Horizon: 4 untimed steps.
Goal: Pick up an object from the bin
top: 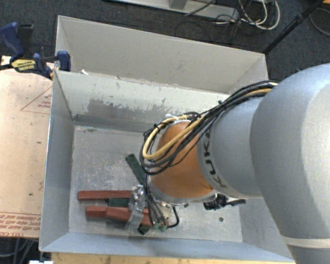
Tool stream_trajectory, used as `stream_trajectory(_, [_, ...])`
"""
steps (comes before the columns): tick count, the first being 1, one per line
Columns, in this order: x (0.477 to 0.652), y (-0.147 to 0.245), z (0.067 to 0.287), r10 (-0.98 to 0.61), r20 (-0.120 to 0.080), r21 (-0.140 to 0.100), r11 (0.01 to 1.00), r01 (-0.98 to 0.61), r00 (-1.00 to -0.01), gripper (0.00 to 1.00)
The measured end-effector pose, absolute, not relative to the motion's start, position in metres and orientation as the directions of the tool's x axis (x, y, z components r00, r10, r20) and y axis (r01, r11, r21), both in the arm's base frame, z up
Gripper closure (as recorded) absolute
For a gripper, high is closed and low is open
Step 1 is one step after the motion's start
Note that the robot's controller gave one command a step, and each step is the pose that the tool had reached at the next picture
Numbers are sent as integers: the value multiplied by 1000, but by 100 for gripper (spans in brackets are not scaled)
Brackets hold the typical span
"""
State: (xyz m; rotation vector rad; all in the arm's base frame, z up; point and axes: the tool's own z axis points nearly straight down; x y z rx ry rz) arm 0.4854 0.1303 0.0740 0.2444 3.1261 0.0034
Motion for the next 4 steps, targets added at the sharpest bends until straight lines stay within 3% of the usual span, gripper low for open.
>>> stream_trajectory(1, [486,131,90,154,-1,2,988,154,-988,100])
stream_trajectory(2, [486,131,90,153,1,1,988,153,-988,100])
stream_trajectory(3, [487,131,117,151,-2,2,989,151,-989,100])
stream_trajectory(4, [488,132,196,149,-7,4,989,149,-989,100])
